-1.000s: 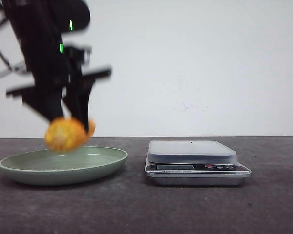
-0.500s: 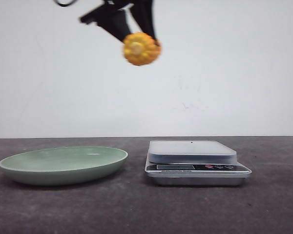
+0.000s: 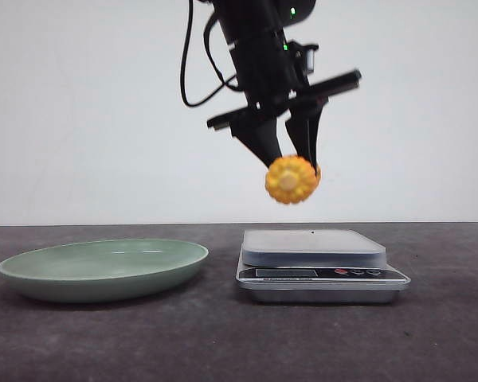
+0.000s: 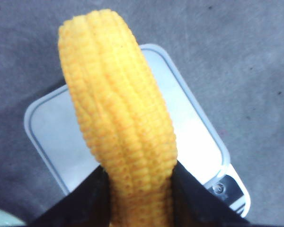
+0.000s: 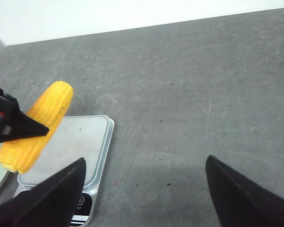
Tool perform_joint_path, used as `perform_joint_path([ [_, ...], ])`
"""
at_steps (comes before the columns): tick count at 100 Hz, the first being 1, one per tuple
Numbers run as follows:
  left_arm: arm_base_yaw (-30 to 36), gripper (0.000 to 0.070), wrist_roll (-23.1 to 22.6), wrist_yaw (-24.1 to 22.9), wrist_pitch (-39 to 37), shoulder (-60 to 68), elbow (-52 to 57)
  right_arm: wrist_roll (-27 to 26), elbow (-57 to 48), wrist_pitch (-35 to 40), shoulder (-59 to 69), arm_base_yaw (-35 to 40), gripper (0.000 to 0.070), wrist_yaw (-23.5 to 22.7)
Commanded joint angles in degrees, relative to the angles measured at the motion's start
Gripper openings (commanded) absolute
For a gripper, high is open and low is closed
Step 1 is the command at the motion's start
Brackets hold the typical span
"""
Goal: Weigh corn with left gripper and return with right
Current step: 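Lift the corn with the left gripper and carry it over the scale, then lower the corn onto the scale and open the left gripper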
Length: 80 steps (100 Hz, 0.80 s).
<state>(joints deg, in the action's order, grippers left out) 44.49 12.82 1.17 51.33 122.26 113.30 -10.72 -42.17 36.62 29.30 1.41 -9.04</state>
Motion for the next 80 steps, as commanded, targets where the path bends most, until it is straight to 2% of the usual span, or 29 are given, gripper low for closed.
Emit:
perform_joint_path([
  [1, 0.5, 0.0011, -0.1, -0.3, 0.4, 2.8, 1.8, 0.7, -1.0, -0.5, 0.2, 0.0, 0.0512, 0.0],
  [21, 0.7, 0.0012, -0.2, -0.3, 0.2, 4.8, 1.8, 0.7, -1.0, -0.5, 0.2, 0.0, 0.0512, 0.0],
  [26, 0.8, 0.0048, -0.1, -0.3, -0.2, 4.9, 1.8, 0.7, -1.0, -0.5, 0.2, 0.0, 0.0512, 0.0],
  [30, 0.8, 0.0156, -0.1, -0.3, -0.4, 4.9, 1.8, 0.7, -1.0, -0.5, 0.2, 0.0, 0.0512, 0.0],
  [38, 0.8, 0.0525, -0.1, -0.3, -0.4, 4.9, 1.8, 0.7, -1.0, -0.5, 0.2, 0.0, 0.0512, 0.0],
  [41, 0.8, 0.0597, -0.1, -0.3, -0.3, 4.9, 1.8, 0.7, -1.0, -0.5, 0.2, 0.0, 0.0512, 0.0],
  [65, 0.9, 0.0597, -0.2, -0.5, 0.9, 4.3, 2.9, 0.7, -1.0, -0.5, 0.2, 0.0, 0.0512, 0.0],
  [80, 0.6, 0.0596, -2.2, -3.3, 5.4, 2.0, 9.0, 0.7, -1.0, -0.4, 0.2, 0.0, 0.0512, 0.0],
])
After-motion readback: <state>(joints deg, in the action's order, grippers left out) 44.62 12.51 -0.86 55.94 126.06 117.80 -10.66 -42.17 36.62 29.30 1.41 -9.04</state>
